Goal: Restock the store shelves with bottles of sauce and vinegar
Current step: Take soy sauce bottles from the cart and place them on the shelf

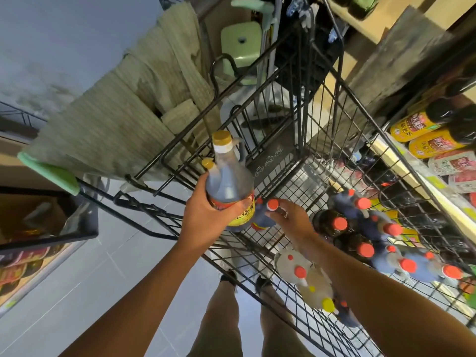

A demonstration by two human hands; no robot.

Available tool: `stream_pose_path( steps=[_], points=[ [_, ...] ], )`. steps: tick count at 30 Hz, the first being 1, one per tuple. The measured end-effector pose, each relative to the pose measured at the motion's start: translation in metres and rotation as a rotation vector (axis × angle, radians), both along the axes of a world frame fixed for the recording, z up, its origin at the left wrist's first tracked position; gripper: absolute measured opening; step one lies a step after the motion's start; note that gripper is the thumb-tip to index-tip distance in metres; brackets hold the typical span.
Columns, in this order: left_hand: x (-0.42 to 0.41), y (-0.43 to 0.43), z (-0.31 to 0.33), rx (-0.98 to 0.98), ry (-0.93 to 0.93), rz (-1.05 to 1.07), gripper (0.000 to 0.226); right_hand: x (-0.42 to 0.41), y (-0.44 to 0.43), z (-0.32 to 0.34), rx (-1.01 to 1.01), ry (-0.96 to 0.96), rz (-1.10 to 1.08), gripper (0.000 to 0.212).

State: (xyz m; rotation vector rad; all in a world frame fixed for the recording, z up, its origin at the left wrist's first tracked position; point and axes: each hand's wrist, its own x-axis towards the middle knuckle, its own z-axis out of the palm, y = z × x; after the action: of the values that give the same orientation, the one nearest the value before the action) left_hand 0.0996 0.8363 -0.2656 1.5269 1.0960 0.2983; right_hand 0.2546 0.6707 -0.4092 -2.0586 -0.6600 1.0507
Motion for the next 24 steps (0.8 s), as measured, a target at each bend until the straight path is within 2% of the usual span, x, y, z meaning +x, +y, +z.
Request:
stream_pose_path(
  steps=[7,12,15,18,22,24],
  points=[
    [0.006,0.004,0.013,-0.256,-0.054,-0.038,0.099,0.051,-0.001,0.085,0.179,0.018,-0.068,0.007],
    [0.025,0.004,0.037,-0.44,-0.084,0.032,0.083,0.076,0.004,0.179,0.391,0.118,-0.271,0.015],
    [0.036,0.005,0.058,-0.554,-0.096,0.001,0.111,0.085,0.005,0.229,0.489,0.158,-0.394,0.014],
    [0.049,0.006,0.076,-0.684,-0.076,-0.075,0.12,0.09,0.002,0.276,0.543,0.125,-0.41,0.015],
    [0.063,0.008,0.096,-0.867,-0.183,-0.241,0.091,0.09,-0.007,0.333,0.532,-0.073,-0.33,0.012],
    [0.067,0.008,0.11,-0.948,-0.231,-0.266,0.088,0.086,-0.013,0.355,0.533,-0.171,-0.314,0.014]
  ],
)
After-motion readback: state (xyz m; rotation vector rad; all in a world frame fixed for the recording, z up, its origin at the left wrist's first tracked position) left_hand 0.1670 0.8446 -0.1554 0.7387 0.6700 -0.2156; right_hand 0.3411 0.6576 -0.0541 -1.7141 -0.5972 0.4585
